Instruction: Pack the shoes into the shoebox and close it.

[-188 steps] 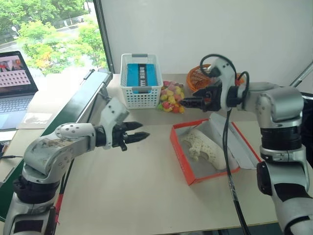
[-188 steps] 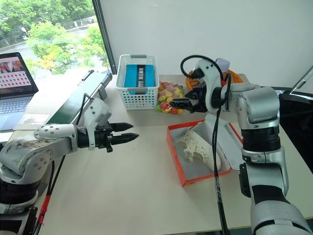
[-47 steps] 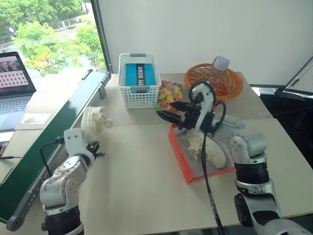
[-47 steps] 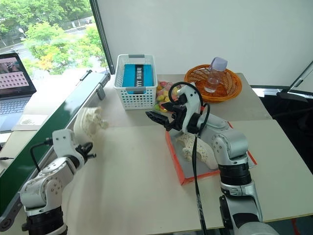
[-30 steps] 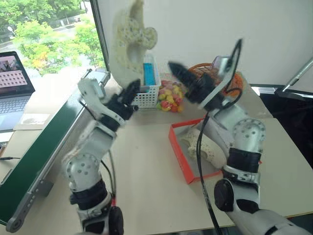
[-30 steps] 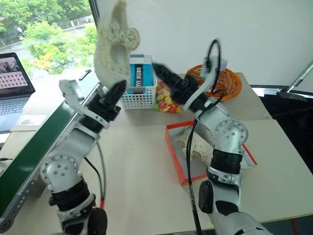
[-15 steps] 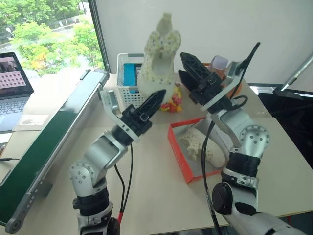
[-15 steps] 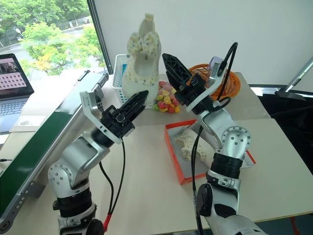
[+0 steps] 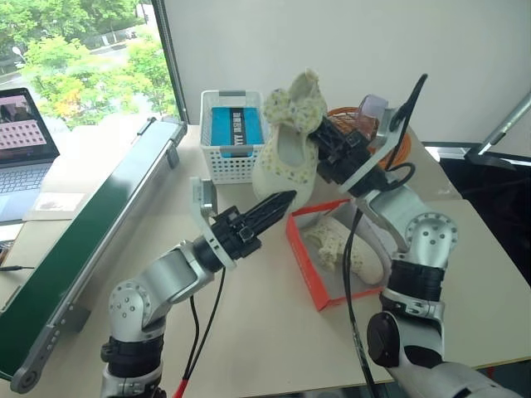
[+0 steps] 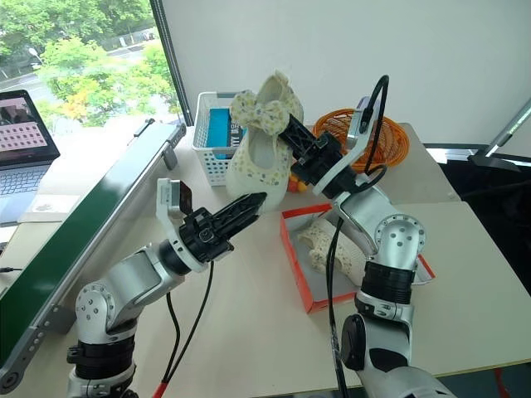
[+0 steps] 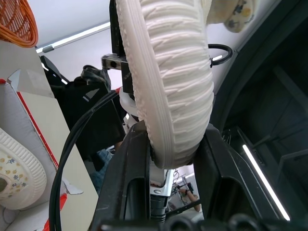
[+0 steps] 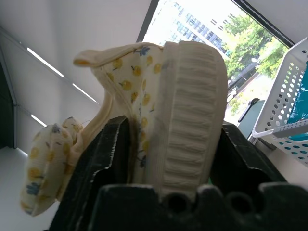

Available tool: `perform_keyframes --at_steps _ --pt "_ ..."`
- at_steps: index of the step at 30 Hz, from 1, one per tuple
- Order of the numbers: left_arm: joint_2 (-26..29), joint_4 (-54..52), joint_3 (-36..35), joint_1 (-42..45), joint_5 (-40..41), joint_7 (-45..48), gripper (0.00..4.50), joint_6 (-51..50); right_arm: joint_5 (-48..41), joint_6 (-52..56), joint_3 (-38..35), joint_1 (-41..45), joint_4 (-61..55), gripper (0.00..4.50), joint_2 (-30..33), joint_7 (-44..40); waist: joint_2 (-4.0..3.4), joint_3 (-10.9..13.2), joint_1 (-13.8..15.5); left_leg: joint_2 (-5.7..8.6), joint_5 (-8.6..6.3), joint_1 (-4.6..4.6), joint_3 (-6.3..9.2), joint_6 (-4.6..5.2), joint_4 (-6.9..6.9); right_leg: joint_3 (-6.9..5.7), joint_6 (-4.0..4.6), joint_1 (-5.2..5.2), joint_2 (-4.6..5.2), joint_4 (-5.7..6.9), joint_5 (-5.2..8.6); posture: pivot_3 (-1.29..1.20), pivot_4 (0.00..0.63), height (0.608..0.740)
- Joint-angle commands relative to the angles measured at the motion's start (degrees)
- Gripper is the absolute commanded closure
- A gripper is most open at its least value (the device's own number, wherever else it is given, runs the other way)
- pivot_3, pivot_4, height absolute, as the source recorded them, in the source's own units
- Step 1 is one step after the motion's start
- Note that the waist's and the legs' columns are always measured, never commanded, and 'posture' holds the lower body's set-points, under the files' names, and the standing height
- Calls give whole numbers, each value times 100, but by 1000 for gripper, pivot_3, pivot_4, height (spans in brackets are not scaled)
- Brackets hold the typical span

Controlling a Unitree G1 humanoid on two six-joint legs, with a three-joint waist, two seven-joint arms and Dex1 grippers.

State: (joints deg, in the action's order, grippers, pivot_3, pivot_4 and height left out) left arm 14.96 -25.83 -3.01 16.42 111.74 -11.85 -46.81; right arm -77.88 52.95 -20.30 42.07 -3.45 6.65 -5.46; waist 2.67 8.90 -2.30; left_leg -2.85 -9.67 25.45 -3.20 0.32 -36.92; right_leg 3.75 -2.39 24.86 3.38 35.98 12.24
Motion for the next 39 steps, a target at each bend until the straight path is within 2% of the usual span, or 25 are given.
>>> perform_keyframes --at_steps 1,3,5,6,8,10,12,14,16,19,20,22,26,32,39 --pt "245 92 -38 292 126 231 3574 15 -175 -41 149 108 -211 3421 -1 -62 -1 1 1 0 0 0 0 0 0 0 0 0 0 0 0 0 150 740" --pt "388 187 -141 384 126 296 3574 50 -165 -46 150 110 -214 3731 20 -51 -2 1 -2 0 0 0 0 0 0 0 0 0 0 0 1 0 150 740" --pt "614 254 -343 511 126 466 2736 18 -158 -71 124 122 -223 3832 61 -11 -2 1 -5 0 0 1 -1 0 0 0 0 1 1 -2 1 0 150 740" --pt "684 271 -386 541 126 523 2559 13 -160 -82 121 124 -225 3861 74 2 -4 2 -5 -1 0 2 -1 0 1 0 0 4 0 -1 1 0 150 740" --pt "929 266 -574 622 126 683 1674 -43 -116 -121 87 151 -219 3904 175 18 -7 3 -14 -1 0 2 -2 0 2 0 1 5 0 -1 1 0 150 740" --pt "1310 389 -815 688 126 729 1105 -147 -81 -165 16 220 -182 3913 355 34 -8 5 -9 -2 0 4 -3 0 3 0 2 9 0 -1 2 0 150 740" --pt "1814 578 -1054 700 126 1048 338 -377 -41 -161 -51 330 -130 3927 619 32 -10 6 -7 -2 0 7 -2 0 3 0 3 12 0 -1 3 0 150 740" --pt "2351 719 -1125 767 -298 1391 305 -586 149 -37 23 451 -88 3932 1031 -30 -14 11 -10 -2 0 8 -6 0 3 0 5 13 2 -2 6 0 150 740" --pt "2611 884 -1050 886 -768 1506 305 -603 417 138 218 531 -41 3933 1458 -119 -21 15 16 -1 0 9 -9 0 5 0 24 15 4 -5 19 0 150 740" --pt "3082 888 -453 1152 -2563 2156 305 -556 1046 778 779 780 85 3933 2542 -560 -22 23 59 -1 -1 9 -11 -1 10 0 32 15 5 -11 25 0 150 740" --pt "3318 702 -8 1196 -3517 2579 305 -312 1259 1024 1067 847 56 3933 2989 -879 -21 24 69 2 0 10 -14 -2 10 0 35 17 5 -12 27 0 150 740" --pt "3515 561 569 1177 -4632 3287 305 51 1504 1428 1479 875 68 3933 3678 -1482 -23 24 98 2 -1 10 -22 -3 24 5 43 20 10 -25 30 0 150 740" --pt "3476 607 972 1102 -5626 4354 305 555 2242 1426 2317 711 -22 3933 4758 -2908 -22 24 144 0 -1 15 -33 -3 75 12 48 33 9 -71 28 0 150 740" --pt "3467 464 1094 1120 -6311 5342 305 746 3028 1222 2948 641 149 3933 5065 -4019 -23 25 125 -5 -9 49 -32 5 94 11 10 70 2 -87 9 0 150 740" --pt "3472 310 1035 1114 -6785 5918 305 667 3550 1097 3178 543 332 3933 4712 -4608 -22 25 158 -1 -9 95 -31 6 53 10 -14 97 5 -79 -2 0 150 740"
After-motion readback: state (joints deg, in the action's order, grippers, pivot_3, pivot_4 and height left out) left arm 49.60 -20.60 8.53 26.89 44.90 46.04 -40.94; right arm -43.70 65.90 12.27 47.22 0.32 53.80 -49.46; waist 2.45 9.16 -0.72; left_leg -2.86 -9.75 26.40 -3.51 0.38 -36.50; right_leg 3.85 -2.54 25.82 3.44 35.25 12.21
